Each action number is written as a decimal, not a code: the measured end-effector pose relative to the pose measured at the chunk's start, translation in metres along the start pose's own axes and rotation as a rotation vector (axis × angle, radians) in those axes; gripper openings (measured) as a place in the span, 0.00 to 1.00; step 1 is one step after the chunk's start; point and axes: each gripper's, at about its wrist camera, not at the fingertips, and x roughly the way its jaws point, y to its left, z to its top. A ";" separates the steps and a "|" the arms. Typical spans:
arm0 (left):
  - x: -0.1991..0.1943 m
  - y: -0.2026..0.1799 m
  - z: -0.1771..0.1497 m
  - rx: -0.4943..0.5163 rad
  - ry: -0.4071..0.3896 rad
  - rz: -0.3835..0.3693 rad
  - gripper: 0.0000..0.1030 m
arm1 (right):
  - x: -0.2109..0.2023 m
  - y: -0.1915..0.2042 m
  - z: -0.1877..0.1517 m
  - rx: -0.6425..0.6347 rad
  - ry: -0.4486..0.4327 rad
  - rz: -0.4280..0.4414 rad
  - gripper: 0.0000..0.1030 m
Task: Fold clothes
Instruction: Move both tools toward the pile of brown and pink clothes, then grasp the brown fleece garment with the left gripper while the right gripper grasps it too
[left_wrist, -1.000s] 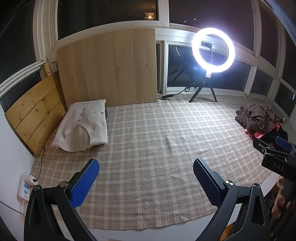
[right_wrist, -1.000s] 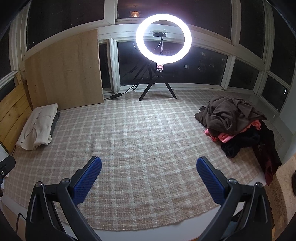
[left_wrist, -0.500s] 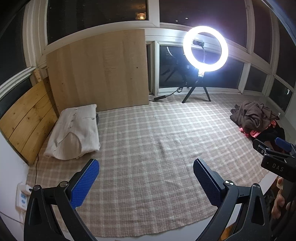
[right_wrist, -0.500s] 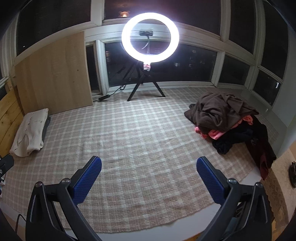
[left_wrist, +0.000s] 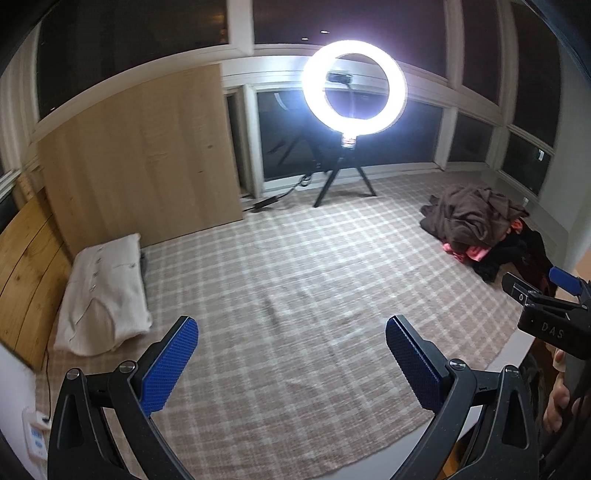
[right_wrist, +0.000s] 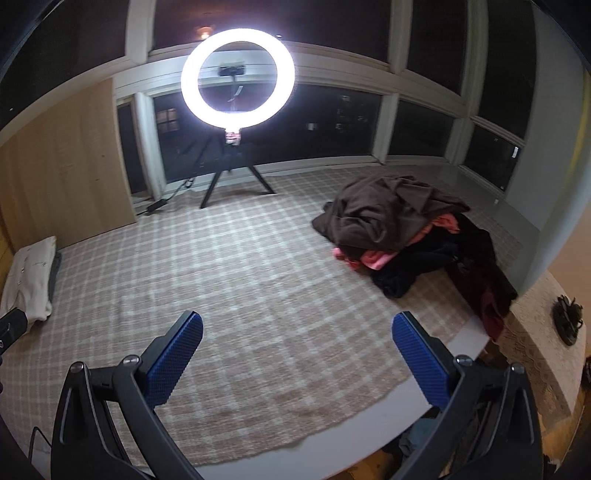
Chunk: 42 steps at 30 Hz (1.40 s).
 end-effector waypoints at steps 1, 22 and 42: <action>0.002 -0.003 0.002 0.008 0.002 -0.013 0.99 | 0.001 -0.004 0.000 0.006 0.001 -0.008 1.00; 0.044 -0.087 0.060 0.055 -0.020 -0.066 0.99 | 0.058 -0.109 0.051 0.084 0.000 0.003 1.00; 0.123 -0.172 0.124 0.036 0.017 -0.071 0.99 | 0.217 -0.275 0.119 -0.061 -0.029 0.056 1.00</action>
